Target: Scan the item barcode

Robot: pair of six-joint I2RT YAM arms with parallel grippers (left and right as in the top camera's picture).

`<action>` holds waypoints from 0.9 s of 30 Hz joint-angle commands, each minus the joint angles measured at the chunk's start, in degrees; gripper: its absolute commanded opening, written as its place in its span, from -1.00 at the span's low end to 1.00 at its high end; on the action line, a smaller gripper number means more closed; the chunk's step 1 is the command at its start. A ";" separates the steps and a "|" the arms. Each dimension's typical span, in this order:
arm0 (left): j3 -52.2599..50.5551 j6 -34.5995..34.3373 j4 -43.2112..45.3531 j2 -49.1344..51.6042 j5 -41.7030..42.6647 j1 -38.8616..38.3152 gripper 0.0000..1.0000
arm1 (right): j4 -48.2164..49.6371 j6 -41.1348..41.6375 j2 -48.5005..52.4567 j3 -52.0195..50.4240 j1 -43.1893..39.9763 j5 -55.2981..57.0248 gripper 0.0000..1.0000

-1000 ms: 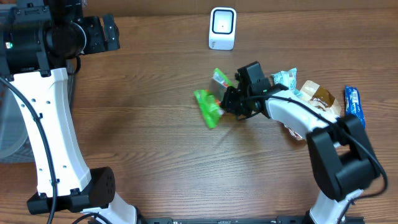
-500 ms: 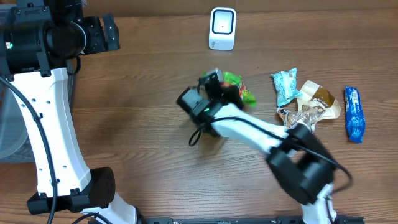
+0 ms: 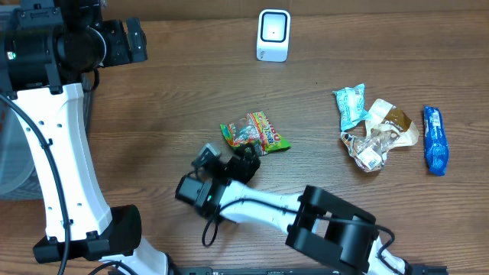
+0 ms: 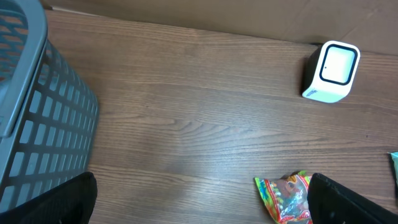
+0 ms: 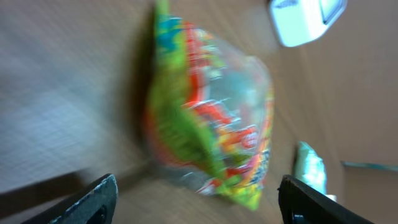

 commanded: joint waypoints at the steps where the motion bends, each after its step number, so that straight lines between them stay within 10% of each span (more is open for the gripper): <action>1: 0.17 -0.57 0.07 0.46 -0.17 -0.02 0.99 | -2.45 -0.20 -3.72 3.54 -0.44 -9.92 0.74; 7: 0.17 -0.57 0.07 0.46 -0.17 -0.02 1.00 | -9.09 0.26 -12.94 15.43 -14.12 -34.05 0.81; 14: 0.17 -0.59 0.07 0.46 -0.17 -0.02 1.00 | -11.56 16.96 -11.50 17.94 -35.08 -65.46 0.37; 27: 0.17 -0.57 0.07 0.46 -0.17 -0.02 0.99 | -13.07 21.59 4.59 17.94 -31.45 -68.28 0.73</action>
